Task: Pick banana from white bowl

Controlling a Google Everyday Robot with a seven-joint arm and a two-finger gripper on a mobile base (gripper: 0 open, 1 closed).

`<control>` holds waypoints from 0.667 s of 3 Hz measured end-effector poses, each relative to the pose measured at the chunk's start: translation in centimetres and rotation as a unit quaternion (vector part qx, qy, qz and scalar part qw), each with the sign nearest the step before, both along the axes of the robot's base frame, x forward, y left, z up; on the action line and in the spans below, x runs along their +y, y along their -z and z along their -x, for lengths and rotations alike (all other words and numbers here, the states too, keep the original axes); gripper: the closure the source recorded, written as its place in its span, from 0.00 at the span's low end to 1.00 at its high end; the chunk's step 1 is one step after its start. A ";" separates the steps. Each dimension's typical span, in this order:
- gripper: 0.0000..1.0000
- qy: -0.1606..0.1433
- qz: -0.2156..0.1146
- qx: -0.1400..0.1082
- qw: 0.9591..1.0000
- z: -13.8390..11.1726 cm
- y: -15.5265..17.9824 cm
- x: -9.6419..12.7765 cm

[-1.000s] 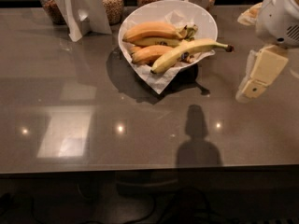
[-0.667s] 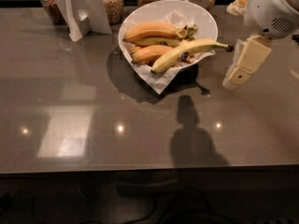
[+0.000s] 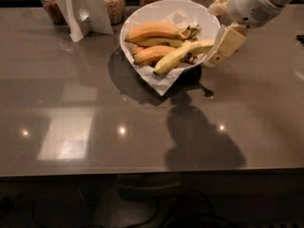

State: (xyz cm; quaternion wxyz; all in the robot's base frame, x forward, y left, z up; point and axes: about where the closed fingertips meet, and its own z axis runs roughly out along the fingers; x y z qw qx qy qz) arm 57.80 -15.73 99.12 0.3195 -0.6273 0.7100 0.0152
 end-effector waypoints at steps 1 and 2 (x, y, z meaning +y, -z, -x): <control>0.33 -0.016 -0.010 0.008 1.000 -2.3 0.8 1.4; 0.33 -0.029 -0.017 0.024 0.999 -3.8 2.0 2.7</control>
Offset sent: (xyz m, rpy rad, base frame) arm 0.0550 0.0372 -0.0319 0.0494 0.0835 0.0826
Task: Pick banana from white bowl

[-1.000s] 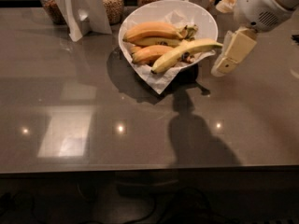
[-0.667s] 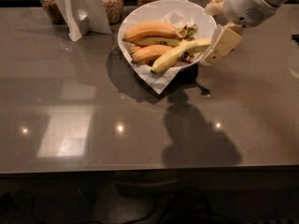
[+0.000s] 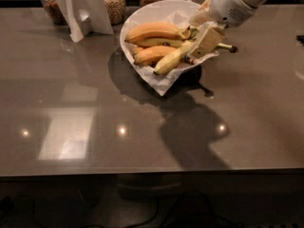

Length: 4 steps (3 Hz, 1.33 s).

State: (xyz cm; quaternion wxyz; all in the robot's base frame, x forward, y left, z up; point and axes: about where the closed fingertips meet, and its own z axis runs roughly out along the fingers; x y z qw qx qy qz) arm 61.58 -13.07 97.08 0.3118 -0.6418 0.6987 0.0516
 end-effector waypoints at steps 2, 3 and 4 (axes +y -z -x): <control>0.35 -0.024 0.001 0.023 0.999 -1.2 2.0 1.9; 0.38 -0.029 0.004 0.035 0.999 -1.4 3.2 2.2; 0.42 -0.029 0.006 0.042 0.999 -1.6 3.9 2.2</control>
Offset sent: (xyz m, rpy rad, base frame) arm 0.0154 0.0246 -0.0277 -0.0055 0.0661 0.0661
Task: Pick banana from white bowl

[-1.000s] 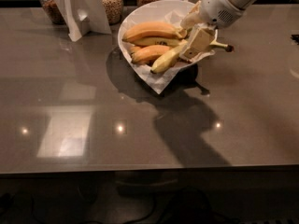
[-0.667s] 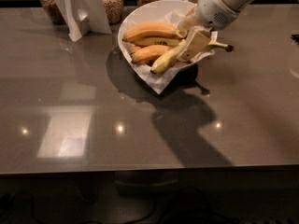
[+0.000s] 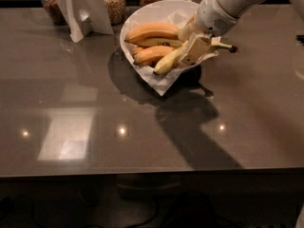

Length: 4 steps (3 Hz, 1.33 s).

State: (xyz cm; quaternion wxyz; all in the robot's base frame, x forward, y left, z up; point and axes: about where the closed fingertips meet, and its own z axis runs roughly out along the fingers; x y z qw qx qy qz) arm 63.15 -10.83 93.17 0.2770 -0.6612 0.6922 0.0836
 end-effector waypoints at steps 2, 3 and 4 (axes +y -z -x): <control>0.41 0.006 0.010 0.013 1.000 -1.0 1.8 -0.7; 0.60 0.008 0.013 0.016 1.000 -1.2 1.9 -1.0; 0.83 0.007 0.015 0.013 1.000 -1.1 1.7 -1.0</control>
Offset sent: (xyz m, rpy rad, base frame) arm 0.0146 -0.0175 -0.0222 -0.0352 0.0339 -0.0284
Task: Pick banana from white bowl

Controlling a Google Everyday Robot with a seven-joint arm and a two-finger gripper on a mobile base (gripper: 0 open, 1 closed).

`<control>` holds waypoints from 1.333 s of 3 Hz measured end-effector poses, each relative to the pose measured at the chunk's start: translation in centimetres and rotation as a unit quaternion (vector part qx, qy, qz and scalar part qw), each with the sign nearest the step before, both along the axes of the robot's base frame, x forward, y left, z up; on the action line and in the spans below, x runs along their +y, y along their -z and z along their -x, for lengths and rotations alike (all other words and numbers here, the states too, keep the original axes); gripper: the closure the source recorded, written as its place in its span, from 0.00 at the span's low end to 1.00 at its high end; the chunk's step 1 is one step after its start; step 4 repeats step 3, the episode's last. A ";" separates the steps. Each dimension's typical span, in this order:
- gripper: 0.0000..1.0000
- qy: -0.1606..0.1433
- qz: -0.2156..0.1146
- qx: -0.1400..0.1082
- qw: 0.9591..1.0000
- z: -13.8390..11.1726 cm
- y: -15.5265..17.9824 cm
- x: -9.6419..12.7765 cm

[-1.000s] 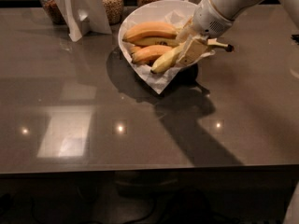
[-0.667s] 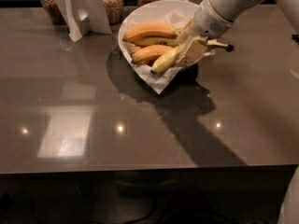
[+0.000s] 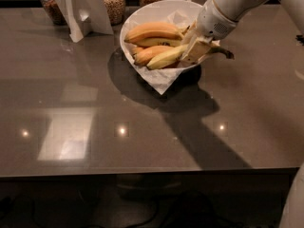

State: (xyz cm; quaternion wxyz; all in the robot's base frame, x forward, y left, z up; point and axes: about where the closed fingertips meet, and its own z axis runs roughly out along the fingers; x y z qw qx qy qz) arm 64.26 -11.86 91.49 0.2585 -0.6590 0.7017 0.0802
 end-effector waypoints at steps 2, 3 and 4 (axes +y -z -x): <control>1.00 -0.025 0.008 -0.028 0.999 2.2 -4.3 0.1; 1.00 -0.048 0.002 -0.044 0.998 4.0 -6.9 0.1; 1.00 -0.048 0.002 -0.044 0.998 4.0 -6.9 0.1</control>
Offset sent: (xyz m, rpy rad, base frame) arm -0.0414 -0.0026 0.0769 -0.0246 -0.0957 0.0850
